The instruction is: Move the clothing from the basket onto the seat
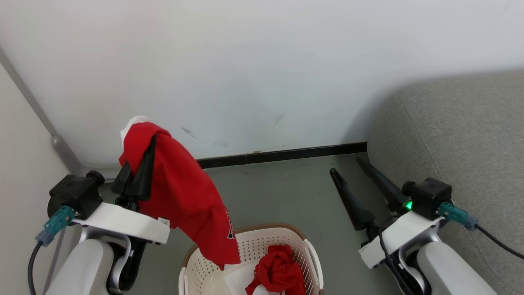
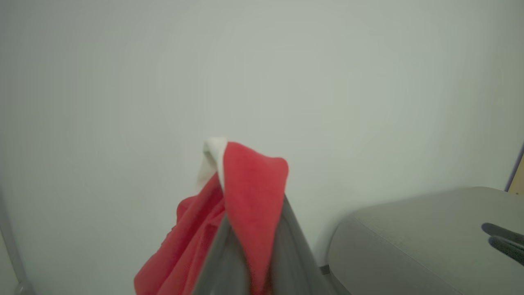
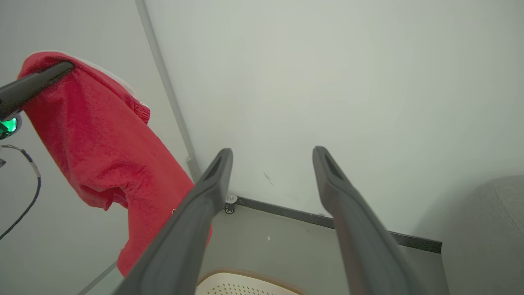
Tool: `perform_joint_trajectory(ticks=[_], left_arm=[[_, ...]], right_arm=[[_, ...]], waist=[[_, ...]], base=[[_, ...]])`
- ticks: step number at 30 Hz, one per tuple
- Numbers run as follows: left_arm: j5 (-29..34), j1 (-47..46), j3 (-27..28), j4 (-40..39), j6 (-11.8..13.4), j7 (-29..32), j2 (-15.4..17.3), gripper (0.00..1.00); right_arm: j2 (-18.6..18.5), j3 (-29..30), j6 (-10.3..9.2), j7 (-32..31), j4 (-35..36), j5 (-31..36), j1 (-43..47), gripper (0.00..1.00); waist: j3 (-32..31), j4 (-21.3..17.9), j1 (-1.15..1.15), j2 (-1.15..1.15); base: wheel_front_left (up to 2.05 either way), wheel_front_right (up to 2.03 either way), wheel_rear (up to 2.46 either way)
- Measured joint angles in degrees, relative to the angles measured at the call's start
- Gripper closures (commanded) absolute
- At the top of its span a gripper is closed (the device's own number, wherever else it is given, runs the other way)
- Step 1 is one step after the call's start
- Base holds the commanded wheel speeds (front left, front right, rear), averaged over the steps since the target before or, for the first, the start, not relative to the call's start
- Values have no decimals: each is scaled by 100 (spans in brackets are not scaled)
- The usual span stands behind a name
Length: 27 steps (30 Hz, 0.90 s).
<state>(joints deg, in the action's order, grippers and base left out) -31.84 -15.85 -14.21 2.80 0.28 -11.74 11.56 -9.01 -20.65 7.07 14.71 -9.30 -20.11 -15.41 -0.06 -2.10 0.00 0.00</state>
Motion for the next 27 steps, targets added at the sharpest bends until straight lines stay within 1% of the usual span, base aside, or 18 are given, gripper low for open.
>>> perform_joint_trajectory(ticks=[4, 5, 10, 17, 27], left_arm=[[75, -285, -191, -190, -49, 120, -2, 100], [105, -408, -266, -275, -49, 209, -48, 100], [175, -645, -491, -432, -49, 415, -177, 100], [226, -958, -803, -576, -69, 645, -379, 100], [324, -1228, -1193, -697, -102, 923, -625, 100]], right_arm=[[-7, -347, 0, 0, 3, 0, -8, 0], [-10, -538, 0, 0, 13, -1, -12, 0], [4, -1000, 0, 0, 88, -57, -50, 0], [0, -1318, 0, 0, 134, -59, -282, 0], [7, -1477, 0, 0, 155, -116, -480, 0]], waist=[[-5, -12, 0, 0], [-7, -23, 0, 0], [-12, -65, 0, 0], [-9, -126, 0, 0], [11, -170, 0, 0]], base=[[0, 0, 0], [0, 0, 0], [0, 0, 0], [0, 0, 0], [0, 0, 0]])
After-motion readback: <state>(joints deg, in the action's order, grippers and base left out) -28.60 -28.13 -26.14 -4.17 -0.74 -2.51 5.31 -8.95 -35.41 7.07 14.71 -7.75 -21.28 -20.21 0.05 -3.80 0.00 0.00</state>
